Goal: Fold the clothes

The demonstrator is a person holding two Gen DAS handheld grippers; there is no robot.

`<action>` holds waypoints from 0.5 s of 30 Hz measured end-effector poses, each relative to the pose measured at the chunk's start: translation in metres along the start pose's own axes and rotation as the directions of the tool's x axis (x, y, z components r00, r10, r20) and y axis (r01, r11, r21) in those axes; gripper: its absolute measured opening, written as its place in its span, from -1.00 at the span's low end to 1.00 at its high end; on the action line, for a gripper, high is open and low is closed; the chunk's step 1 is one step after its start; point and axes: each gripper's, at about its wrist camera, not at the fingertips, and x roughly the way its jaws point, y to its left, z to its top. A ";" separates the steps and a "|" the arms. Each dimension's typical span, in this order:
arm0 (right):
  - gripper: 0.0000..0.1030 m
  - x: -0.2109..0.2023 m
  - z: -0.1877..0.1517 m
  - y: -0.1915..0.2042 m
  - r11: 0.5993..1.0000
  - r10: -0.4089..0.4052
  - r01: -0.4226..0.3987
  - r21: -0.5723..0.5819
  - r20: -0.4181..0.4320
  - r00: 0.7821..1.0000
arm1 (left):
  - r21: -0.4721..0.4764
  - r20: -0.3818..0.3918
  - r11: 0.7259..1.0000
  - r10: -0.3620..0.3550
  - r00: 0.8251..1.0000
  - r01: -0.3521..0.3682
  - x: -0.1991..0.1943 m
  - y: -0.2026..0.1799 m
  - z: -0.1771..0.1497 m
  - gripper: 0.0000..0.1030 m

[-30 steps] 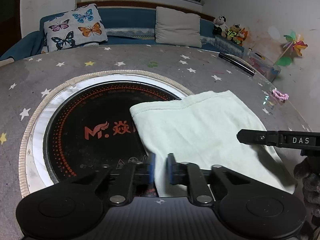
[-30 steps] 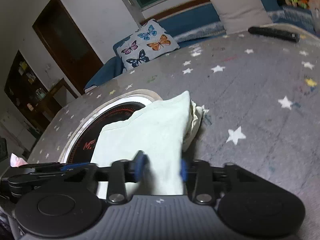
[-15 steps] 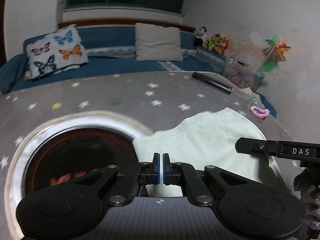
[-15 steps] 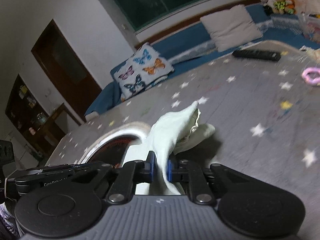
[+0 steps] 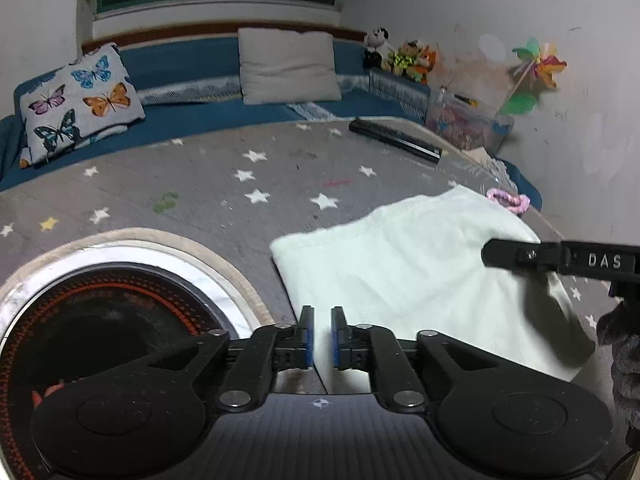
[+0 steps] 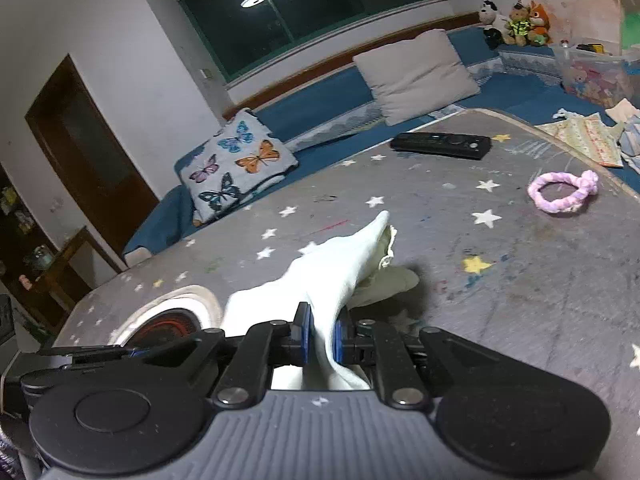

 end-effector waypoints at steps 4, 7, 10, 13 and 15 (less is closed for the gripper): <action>-0.79 0.005 0.004 -0.005 1.000 -0.021 0.021 -0.006 0.009 1.000 | 0.009 -0.013 1.000 -0.003 1.000 0.003 0.012 -0.004 0.002 -0.48; -0.79 0.008 0.007 -0.010 0.999 -0.037 0.037 -0.004 0.015 0.999 | 0.022 -0.020 1.000 -0.002 1.000 0.003 0.020 -0.008 0.005 -0.35; -0.79 0.012 0.008 -0.016 0.999 -0.044 0.044 0.004 0.004 0.999 | 0.026 -0.030 1.000 0.002 1.000 -0.001 0.027 -0.010 0.006 -0.27; -0.66 0.017 0.007 -0.021 0.998 -0.060 0.060 -0.007 -0.009 0.998 | 0.031 -0.034 1.000 0.005 0.999 -0.004 0.028 -0.012 0.005 -0.13; -0.61 0.016 0.007 -0.020 0.995 -0.096 0.096 -0.033 0.001 0.995 | 0.036 -0.036 0.999 0.011 0.999 -0.010 0.028 -0.012 0.005 -0.04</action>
